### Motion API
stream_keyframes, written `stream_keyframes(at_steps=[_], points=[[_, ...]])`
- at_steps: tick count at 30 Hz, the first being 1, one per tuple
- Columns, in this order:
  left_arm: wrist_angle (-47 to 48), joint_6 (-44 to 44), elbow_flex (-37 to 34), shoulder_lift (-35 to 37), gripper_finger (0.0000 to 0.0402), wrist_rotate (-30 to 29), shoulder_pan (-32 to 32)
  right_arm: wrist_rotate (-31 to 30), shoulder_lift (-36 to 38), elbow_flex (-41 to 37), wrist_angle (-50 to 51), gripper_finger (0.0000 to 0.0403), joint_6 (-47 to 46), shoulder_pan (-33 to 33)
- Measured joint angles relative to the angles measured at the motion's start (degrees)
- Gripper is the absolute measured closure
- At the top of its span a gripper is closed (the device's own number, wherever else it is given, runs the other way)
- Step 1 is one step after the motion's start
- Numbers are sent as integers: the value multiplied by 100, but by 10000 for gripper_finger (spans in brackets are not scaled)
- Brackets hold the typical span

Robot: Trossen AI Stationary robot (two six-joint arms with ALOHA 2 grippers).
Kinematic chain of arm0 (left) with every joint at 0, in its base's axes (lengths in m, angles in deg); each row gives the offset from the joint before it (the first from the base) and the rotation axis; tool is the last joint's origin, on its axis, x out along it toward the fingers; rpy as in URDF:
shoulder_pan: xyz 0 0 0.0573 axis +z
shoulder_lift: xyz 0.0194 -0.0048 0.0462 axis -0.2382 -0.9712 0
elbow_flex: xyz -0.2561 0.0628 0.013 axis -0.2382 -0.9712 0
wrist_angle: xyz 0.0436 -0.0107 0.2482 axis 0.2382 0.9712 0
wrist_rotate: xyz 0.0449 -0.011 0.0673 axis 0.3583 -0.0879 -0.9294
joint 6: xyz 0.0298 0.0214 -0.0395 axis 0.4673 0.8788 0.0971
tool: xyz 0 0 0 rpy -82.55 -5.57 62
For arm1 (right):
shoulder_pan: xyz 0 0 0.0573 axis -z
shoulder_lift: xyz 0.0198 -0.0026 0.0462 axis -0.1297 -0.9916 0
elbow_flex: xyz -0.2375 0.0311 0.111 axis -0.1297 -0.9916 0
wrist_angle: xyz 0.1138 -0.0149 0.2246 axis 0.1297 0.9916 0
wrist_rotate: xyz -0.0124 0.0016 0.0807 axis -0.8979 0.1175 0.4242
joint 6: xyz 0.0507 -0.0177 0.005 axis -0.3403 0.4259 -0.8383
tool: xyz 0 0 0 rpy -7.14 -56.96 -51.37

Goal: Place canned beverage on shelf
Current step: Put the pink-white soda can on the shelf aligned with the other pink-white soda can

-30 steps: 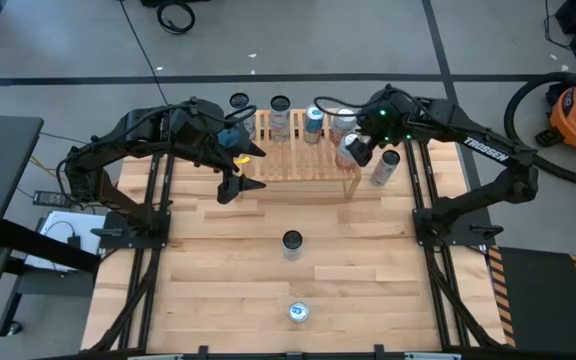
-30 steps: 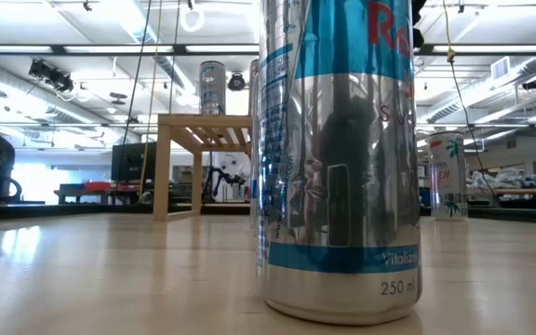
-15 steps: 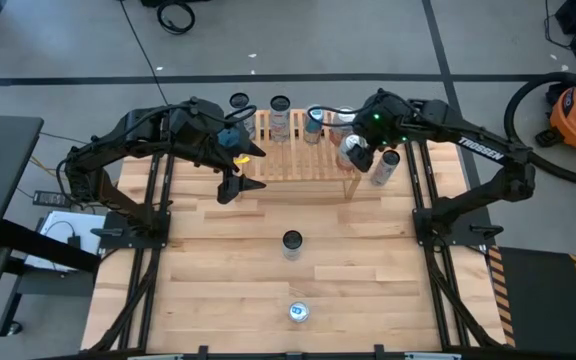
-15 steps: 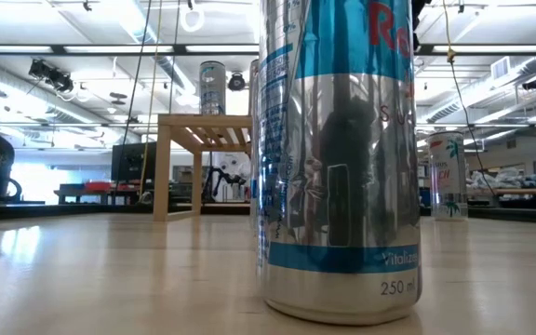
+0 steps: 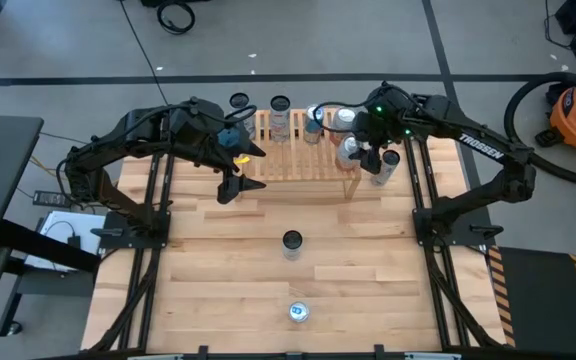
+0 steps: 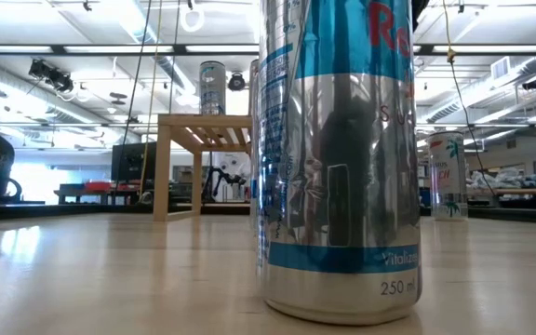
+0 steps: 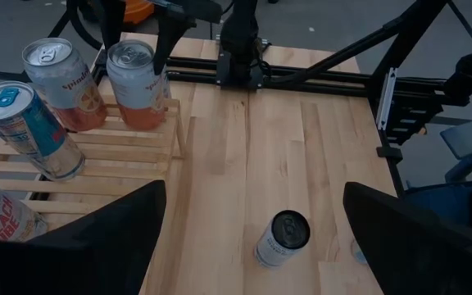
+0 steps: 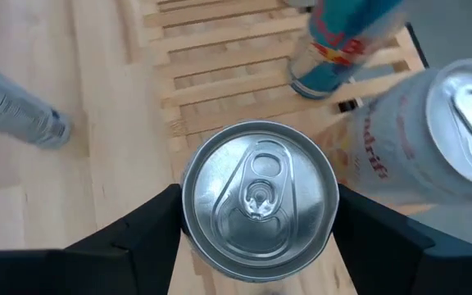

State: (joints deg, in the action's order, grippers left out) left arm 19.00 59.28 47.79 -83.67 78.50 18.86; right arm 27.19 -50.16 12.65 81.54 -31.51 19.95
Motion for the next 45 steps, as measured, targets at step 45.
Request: stream_keyframes(at_steps=[45], points=[[4, 7, -1, 0, 28, -2, 0, 407, 69, -5, -377, 23, 947, 363]])
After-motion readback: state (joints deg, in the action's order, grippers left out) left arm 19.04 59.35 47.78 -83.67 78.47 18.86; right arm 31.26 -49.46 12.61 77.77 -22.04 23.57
